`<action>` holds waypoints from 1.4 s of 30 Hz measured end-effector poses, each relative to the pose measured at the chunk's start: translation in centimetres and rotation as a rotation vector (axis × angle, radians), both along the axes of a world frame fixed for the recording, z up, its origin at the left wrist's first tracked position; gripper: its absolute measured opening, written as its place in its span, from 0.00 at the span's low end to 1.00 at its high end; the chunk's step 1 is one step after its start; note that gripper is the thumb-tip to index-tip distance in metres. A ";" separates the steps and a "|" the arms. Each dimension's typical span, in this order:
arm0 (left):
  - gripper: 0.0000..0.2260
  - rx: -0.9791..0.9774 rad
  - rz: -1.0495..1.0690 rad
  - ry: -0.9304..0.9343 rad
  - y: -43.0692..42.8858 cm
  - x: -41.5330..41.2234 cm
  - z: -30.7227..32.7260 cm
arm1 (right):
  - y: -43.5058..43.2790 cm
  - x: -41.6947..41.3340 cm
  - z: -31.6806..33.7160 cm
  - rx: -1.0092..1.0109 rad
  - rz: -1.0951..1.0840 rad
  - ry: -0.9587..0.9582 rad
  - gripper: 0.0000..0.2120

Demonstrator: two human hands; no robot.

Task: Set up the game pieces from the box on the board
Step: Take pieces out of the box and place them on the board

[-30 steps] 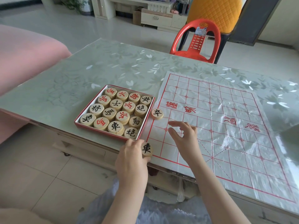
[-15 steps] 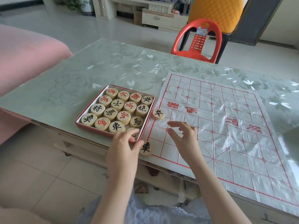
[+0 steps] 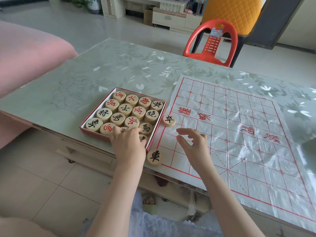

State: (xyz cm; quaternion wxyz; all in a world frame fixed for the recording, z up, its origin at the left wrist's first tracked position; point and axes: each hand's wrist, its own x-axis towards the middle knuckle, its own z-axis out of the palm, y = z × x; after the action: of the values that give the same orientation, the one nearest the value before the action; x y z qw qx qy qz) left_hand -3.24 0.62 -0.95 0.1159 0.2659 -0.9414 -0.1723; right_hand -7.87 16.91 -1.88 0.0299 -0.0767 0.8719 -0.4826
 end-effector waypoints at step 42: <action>0.23 1.062 0.079 0.642 -1.5 2.1 1.1 | -8.9 -2.1 -0.3 0.305 0.096 0.267 0.21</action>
State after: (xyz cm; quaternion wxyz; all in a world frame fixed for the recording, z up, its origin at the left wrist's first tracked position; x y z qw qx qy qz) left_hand -1.11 -0.93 0.20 0.2516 0.2569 -0.6348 -0.6840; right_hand -9.94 7.97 -2.21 -0.0518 -0.1761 0.9265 -0.3284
